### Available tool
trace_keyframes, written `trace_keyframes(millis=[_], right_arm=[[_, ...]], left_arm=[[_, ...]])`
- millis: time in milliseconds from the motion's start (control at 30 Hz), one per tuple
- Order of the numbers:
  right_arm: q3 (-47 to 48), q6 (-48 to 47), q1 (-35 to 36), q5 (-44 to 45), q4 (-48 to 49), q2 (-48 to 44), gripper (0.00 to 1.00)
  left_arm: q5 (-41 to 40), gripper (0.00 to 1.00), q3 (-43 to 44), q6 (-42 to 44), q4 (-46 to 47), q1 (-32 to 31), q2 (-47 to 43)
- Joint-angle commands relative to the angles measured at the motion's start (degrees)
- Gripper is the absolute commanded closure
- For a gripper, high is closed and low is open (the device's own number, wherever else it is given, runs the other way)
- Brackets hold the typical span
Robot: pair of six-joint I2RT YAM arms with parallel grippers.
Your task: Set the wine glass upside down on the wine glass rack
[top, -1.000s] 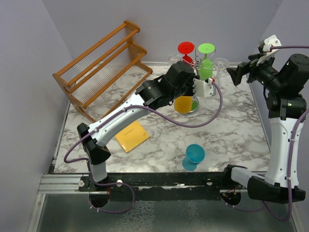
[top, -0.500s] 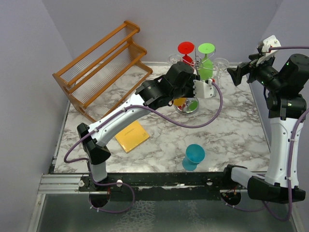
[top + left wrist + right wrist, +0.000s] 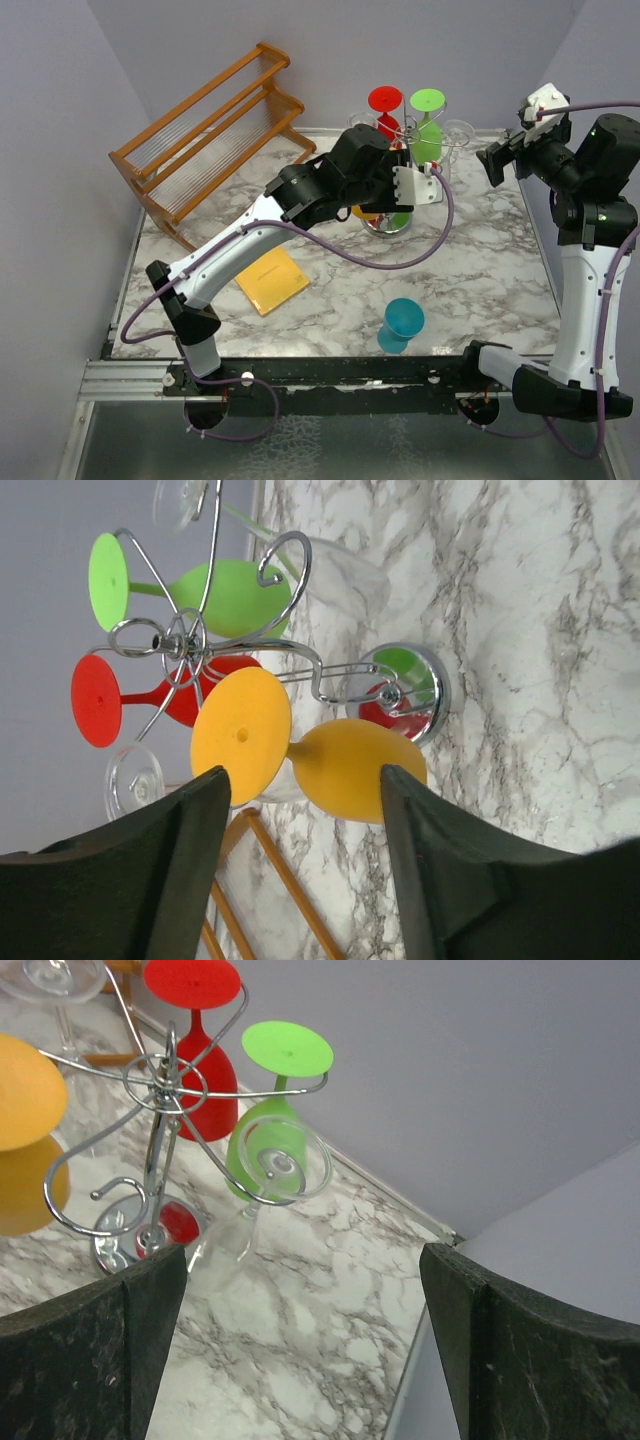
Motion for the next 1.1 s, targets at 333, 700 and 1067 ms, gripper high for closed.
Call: trace_keyframes(millis=[333,700,1067], right_arm=[[-6.49,-18.45,-0.26,-19.78,-25.37,-4.20,0.07],[-9.76,-23.17,2.40,-17.97,-38.44,-1.02,0.17],[-17.70,-13.45,30.04,-9.22,-32.47,0.91,0.26]], left_arm=[[12.22,0.01,-18.06,-4.28,-1.75,9.57,-16.17],[14.16,0.01,-26.28,-7.57,1.58,15.97,-20.43],[11.17,0.01,-30.55,-8.29,4.80,22.21,-20.44]])
